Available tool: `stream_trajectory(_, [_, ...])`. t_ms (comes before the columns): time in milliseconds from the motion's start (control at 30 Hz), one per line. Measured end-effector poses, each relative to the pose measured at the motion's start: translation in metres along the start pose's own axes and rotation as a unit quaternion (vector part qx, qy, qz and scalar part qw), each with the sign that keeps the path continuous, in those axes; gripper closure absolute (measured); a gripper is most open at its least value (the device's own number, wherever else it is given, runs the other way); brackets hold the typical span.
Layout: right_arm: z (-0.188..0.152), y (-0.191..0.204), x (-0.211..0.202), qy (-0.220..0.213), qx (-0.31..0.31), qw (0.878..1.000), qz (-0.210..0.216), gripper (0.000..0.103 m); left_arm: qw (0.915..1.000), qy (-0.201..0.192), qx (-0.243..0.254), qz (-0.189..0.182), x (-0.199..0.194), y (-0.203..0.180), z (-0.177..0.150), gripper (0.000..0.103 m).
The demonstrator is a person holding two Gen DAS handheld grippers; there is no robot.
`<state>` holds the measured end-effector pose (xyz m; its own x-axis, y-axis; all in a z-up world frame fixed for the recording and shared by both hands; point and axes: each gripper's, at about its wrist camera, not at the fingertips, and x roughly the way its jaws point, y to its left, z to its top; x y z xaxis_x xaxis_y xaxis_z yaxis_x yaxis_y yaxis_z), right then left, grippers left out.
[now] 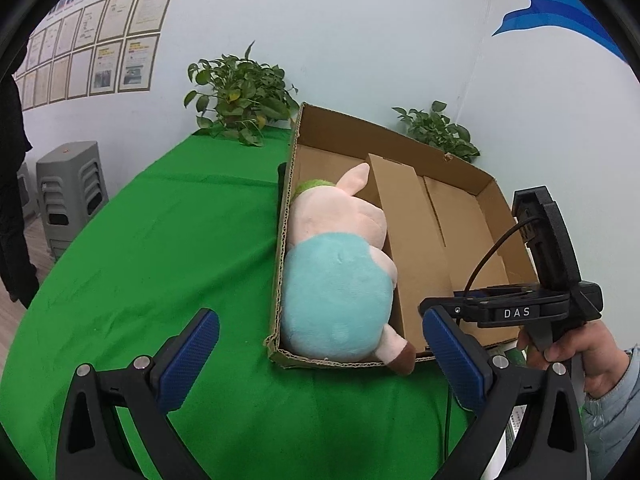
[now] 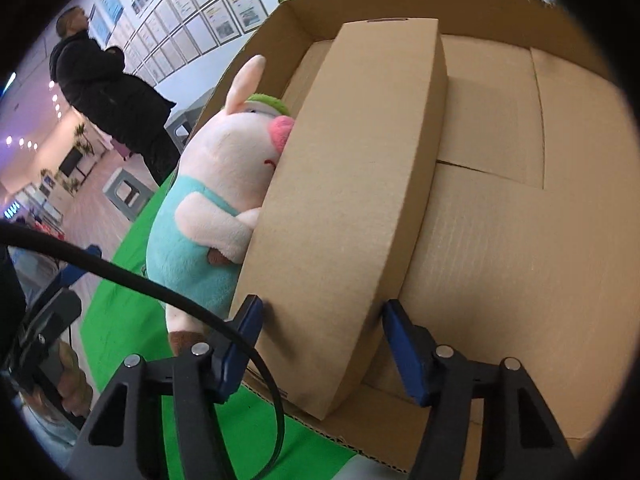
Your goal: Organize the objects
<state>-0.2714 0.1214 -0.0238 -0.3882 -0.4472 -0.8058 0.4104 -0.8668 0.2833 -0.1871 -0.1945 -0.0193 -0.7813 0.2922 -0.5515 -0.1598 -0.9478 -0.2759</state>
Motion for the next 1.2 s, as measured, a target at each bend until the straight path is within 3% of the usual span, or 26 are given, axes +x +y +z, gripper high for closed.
stream_trajectory(100, [-0.003, -0.001, 0.0, 0.0, 0.016, 1.0, 0.003, 0.042, 0.9999, 0.004, 0.013, -0.007, 0.004, -0.003, 0.001, 0.001])
stream_trajectory(233, [-0.013, 0.006, -0.013, -0.021, 0.03, 0.999, 0.001, 0.037, 0.9992, -0.001, 0.037, 0.011, 0.005, -0.022, 0.007, 0.001])
stream_trajectory(300, [-0.022, 0.013, -0.034, -0.054, 0.026, 0.998, -0.005, 0.015, 0.9978, -0.014, 0.056, 0.034, 0.001, -0.033, 0.008, 0.0])
stream_trajectory(400, [-0.044, 0.021, -0.071, -0.104, 0.017, 0.993, -0.046, 0.001, 0.9928, -0.039, 0.084, 0.076, -0.008, -0.053, 0.006, 0.0])
stream_trajectory(500, [-0.07, 0.022, -0.107, -0.148, 0.012, 0.986, -0.078, 0.001, 0.9901, -0.063, 0.089, 0.089, -0.019, -0.073, 0.005, 0.0])
stream_trajectory(733, [-0.117, 0.034, -0.155, -0.203, -0.001, 0.97, -0.136, 0.001, 0.9923, -0.083, 0.076, 0.052, -0.039, -0.119, -0.008, 0.0])
stream_trajectory(867, [-0.143, 0.029, -0.168, -0.216, -0.013, 0.968, -0.13, 0.001, 0.9933, -0.062, 0.09, 0.037, -0.038, -0.145, -0.018, 0.0])
stream_trajectory(1033, [-0.184, 0.02, -0.152, -0.186, -0.004, 0.978, -0.092, 0.001, 0.9952, -0.014, 0.096, 0.011, -0.028, -0.156, -0.032, 0.0])
stream_trajectory(1200, [-0.214, 0.011, -0.12, -0.138, 0.031, 0.987, -0.081, 0.001, 0.9928, 0.075, 0.073, -0.06, 0.001, -0.156, -0.048, 0.001])
